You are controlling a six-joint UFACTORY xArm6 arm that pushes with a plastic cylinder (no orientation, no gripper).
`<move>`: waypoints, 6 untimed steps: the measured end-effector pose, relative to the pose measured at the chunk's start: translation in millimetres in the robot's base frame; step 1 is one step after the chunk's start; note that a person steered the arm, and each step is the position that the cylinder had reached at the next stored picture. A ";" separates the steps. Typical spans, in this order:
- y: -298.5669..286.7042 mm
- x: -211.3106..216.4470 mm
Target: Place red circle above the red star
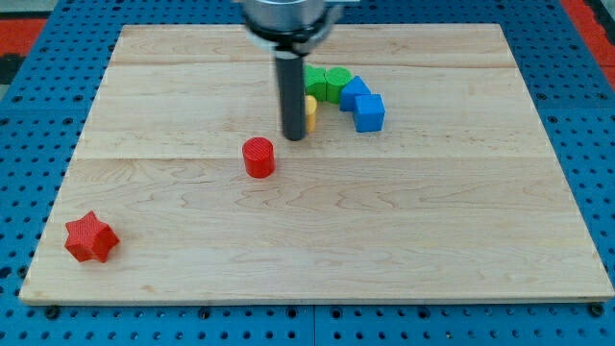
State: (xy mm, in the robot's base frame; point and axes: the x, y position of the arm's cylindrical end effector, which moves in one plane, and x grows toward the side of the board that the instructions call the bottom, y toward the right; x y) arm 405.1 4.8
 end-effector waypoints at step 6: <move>-117.0 60.0</move>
